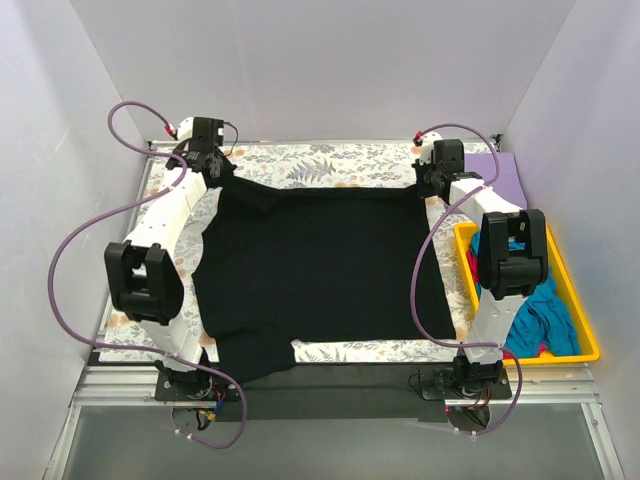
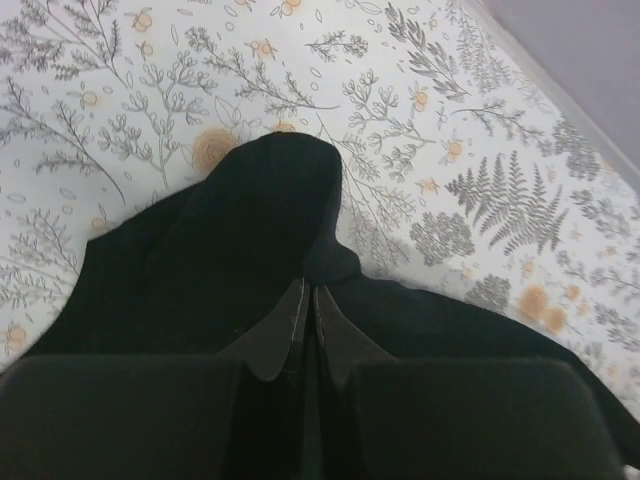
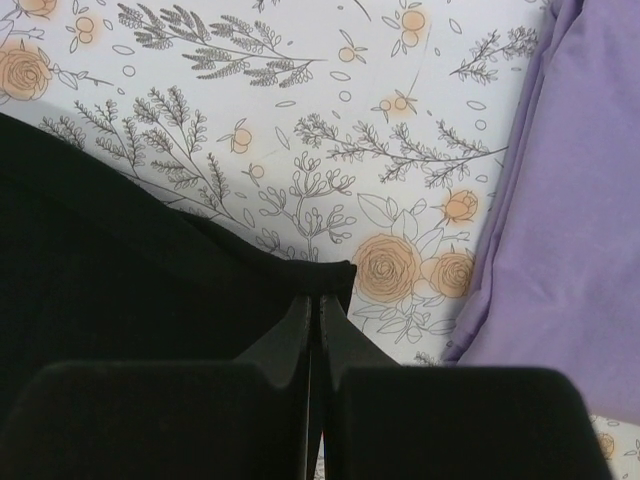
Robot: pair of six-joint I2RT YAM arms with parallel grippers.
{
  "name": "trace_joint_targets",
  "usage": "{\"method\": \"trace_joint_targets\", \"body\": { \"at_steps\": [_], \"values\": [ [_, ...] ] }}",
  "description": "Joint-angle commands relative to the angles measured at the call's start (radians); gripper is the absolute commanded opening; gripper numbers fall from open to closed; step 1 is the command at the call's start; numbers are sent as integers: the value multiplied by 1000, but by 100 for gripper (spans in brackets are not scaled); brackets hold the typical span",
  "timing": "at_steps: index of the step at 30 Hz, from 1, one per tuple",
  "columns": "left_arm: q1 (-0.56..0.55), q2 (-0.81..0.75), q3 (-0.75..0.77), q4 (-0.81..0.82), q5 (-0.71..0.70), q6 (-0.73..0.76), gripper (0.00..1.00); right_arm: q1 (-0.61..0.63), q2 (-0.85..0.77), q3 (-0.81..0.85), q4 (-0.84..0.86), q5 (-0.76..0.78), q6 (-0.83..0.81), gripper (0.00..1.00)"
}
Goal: Fold and stack the t-shirts
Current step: Fold the tshirt
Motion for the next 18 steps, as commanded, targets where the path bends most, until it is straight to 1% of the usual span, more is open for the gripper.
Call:
{"method": "trace_joint_targets", "body": {
  "at_steps": [1,7,8,18],
  "values": [
    [6,-104,-63,-38,26,-93,0,-8,-62,48,-57,-3,27,1],
    [7,-214,-168,-52,78,-175,0,-11,-82,40,-126,7,44,1],
    [7,-228,-196,-55,82,-182,0,-13,-84,39,-132,32,46,1],
    [6,-374,-278,-133,78,-234,0,-16,-98,25,-191,85,96,1]
  ]
}}
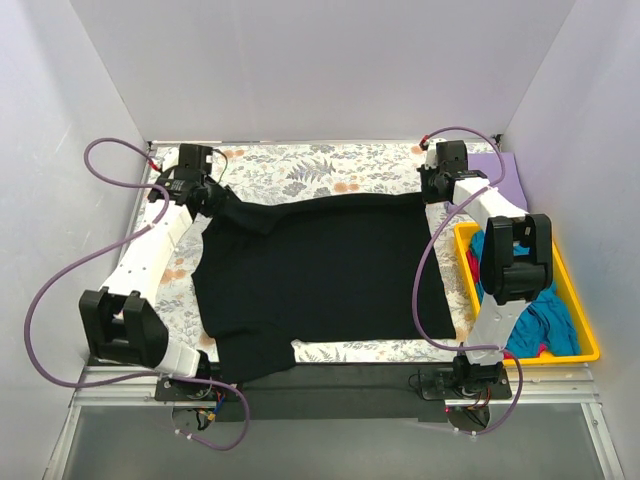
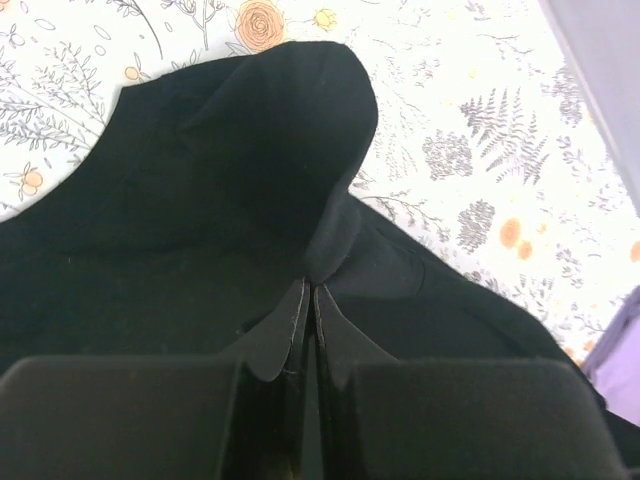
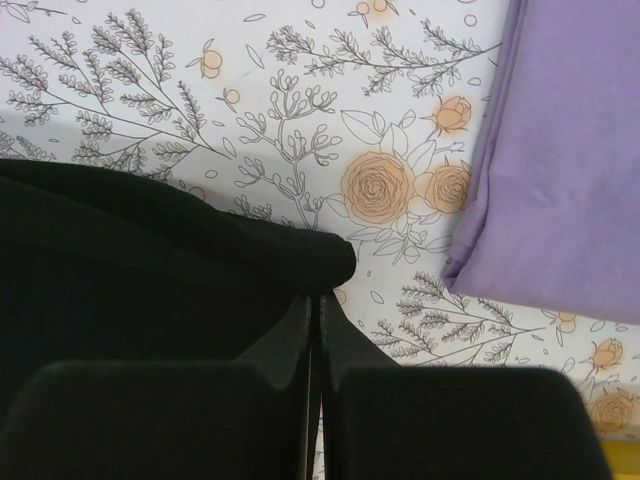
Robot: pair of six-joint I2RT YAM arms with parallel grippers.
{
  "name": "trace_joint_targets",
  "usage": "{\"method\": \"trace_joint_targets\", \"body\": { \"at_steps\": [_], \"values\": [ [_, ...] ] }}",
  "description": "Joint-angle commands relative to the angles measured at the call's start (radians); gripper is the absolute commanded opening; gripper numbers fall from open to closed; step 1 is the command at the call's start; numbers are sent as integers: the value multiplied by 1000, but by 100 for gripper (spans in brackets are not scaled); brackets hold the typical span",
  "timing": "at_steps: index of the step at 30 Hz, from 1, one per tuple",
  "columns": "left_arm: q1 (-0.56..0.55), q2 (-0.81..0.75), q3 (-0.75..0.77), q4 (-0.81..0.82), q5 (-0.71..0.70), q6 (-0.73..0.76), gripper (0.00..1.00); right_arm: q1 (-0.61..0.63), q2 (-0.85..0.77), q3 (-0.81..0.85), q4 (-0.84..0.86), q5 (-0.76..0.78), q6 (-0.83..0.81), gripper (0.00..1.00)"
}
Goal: Fold and stack the t-shirts
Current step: Fold the tshirt
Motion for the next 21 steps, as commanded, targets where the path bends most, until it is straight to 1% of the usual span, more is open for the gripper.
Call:
{"method": "trace_joint_targets", "body": {
  "at_steps": [1,6,9,13,17,21],
  "values": [
    [7,-89,-22,-48,0,-39,0,-10,-53,21,-27,54,32,1],
    [5,-167,-60,-116,-6,-67,0,-16,-53,3,-31,69,32,1],
    [5,-210,-108,-137,-3,-84,0,-16,-56,-22,-33,68,42,1],
    [7,-267,-203,-144,30,-120,0,-17,-59,-51,-46,61,71,1],
    [5,-315,-342,-107,99,-168,0,-17,-53,-77,-63,83,84,1],
    [5,-339,-443,-75,167,-211,0,-23,-27,-80,-79,71,116,1]
  ]
}}
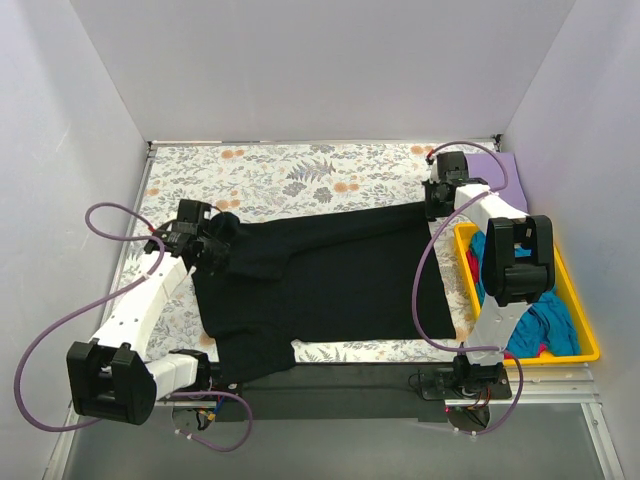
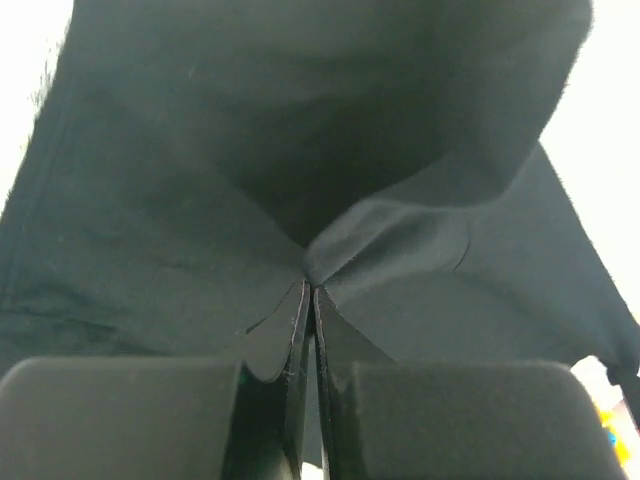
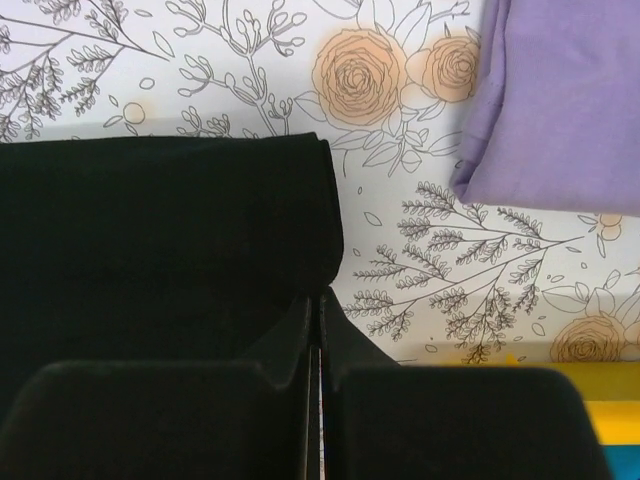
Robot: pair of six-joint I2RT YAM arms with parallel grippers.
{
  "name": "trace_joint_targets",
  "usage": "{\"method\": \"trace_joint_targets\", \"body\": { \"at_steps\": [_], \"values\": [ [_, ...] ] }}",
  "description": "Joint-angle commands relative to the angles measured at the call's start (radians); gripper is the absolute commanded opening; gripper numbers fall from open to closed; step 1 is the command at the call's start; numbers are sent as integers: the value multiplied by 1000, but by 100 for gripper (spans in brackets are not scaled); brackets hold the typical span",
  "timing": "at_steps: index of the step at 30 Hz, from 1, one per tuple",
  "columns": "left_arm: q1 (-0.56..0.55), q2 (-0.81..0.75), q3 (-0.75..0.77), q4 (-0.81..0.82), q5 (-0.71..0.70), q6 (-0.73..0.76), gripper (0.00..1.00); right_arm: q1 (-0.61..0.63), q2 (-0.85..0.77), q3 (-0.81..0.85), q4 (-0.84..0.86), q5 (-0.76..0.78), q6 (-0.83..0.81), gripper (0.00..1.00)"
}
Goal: Fold and stack the t-shirts
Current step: Fold the tshirt
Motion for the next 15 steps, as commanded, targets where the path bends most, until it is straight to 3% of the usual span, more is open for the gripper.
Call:
{"method": "trace_joint_targets", "body": {
  "at_steps": [1,5,15],
  "values": [
    [5,-45,-76,27,80,-68,0,-11,4,-2,-16,8,34,1],
    [5,-71,-122,32,106,-100,0,-13,24,1,-36,11,42,1],
    [5,-88,-17,-48,17,-78,0,-14,33,81,-177,9,80,3]
  ]
}}
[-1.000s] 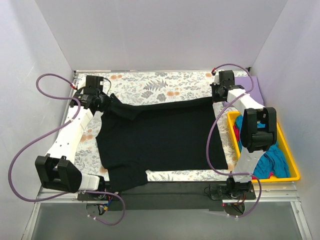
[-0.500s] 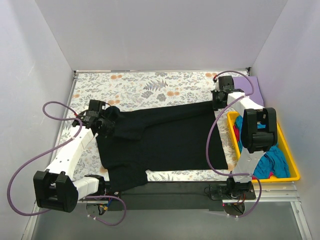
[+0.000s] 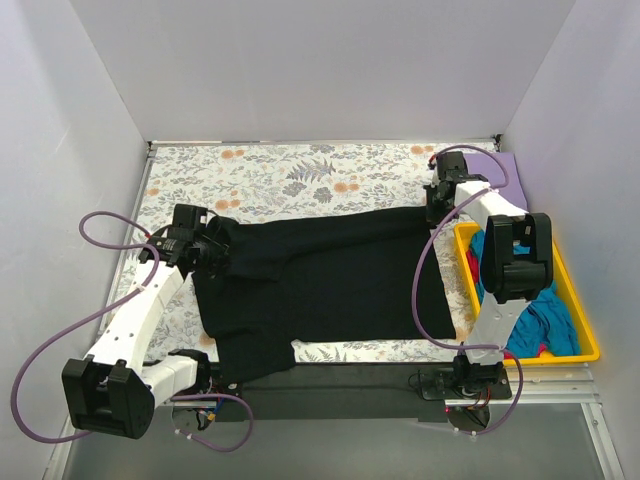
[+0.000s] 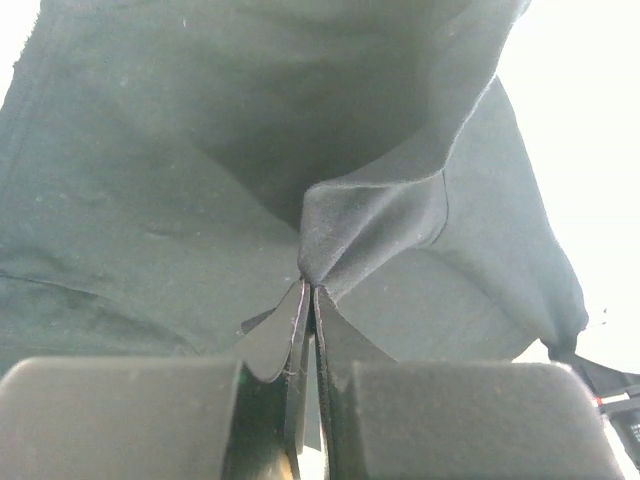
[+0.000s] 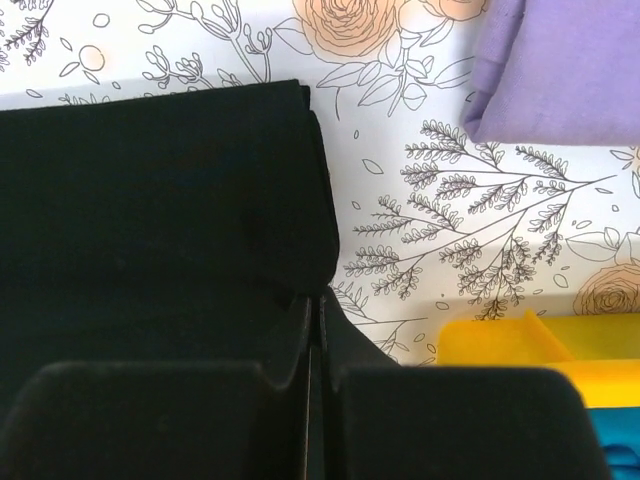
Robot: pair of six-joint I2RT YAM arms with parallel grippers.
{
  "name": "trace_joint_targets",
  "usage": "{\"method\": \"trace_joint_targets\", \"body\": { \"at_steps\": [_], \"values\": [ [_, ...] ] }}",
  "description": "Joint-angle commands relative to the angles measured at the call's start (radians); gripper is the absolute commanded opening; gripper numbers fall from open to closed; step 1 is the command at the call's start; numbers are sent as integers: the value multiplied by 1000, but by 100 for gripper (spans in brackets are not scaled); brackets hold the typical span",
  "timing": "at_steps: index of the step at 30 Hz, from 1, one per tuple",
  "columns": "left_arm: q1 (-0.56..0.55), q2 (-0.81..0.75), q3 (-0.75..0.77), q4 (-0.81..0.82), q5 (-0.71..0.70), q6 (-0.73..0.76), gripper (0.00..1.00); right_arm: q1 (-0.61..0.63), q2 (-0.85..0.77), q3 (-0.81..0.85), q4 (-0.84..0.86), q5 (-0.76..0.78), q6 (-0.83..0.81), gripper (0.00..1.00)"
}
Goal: Fold and stack the t-shirts
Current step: Fold the tshirt
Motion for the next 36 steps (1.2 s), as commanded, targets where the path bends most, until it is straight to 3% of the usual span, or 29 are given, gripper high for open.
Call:
{"method": "trace_joint_targets", "body": {
  "at_steps": [1,7,11,17,20,36],
  "values": [
    [5,-10,56,-43,-68,9,0,-9,9,48,-51,0,28,2],
    [5,7,62,-54,-71,24,0,-12,52,51,-111,-7,61,4],
    [5,4,48,-52,-56,27,0,-12,63,51,-125,-10,69,12],
    [5,-8,17,-61,-64,35,0,-12,31,69,-155,5,83,43],
    [5,-5,22,-55,-62,43,0,-9,-9,89,-157,26,75,50],
    [5,53,155,-71,-45,95,0,-12,-77,-31,-93,-26,121,50]
  ]
}}
